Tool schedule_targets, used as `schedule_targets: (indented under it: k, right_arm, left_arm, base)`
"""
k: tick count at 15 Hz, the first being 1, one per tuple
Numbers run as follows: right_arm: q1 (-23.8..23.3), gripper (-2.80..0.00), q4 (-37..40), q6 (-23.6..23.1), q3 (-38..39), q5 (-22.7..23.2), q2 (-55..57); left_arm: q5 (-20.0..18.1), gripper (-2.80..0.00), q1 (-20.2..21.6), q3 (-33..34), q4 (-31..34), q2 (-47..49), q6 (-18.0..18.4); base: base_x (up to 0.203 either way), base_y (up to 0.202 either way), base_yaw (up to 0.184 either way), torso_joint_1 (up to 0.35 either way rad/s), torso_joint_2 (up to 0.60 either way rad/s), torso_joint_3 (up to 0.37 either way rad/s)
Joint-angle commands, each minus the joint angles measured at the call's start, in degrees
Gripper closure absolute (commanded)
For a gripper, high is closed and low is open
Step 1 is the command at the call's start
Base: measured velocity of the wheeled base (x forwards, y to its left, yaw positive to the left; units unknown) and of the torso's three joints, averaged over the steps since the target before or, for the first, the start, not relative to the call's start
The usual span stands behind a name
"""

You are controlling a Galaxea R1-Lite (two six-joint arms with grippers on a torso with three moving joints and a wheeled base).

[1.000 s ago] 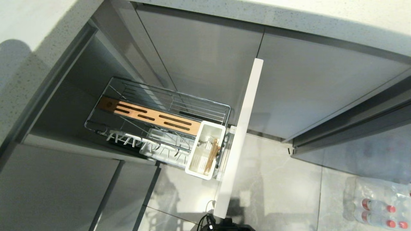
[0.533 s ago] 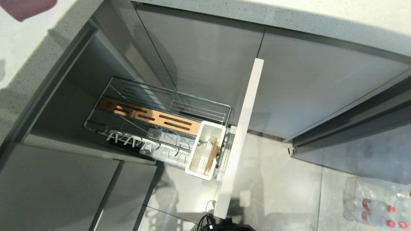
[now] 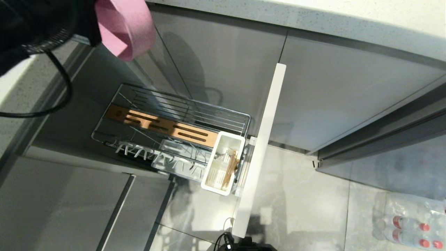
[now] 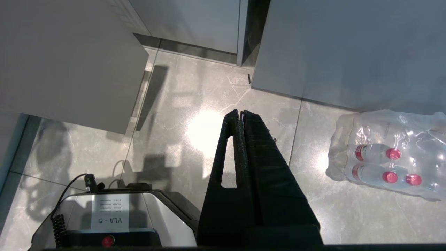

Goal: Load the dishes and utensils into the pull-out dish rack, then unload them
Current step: Pick up the bowl and place it in the cupboard

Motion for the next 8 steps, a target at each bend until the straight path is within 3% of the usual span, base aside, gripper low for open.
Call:
schedule_targets:
  k: [1,8]
  right_arm:
    - [0.0,0.0,0.0,0.0,0.0,0.0,0.0]
    - [0.0,0.0,0.0,0.0,0.0,0.0,0.0]
  left_arm:
    - [3.0,0.0,-1.6,0.2,-0.3,5.0,-1.6]
    - [7.0,0.0,-3.4,5.0,-0.4,10.8,-11.5]
  base:
    - [0.0,0.0,0.0,0.0,0.0,0.0]
    - [0.0,0.0,0.0,0.0,0.0,0.0]
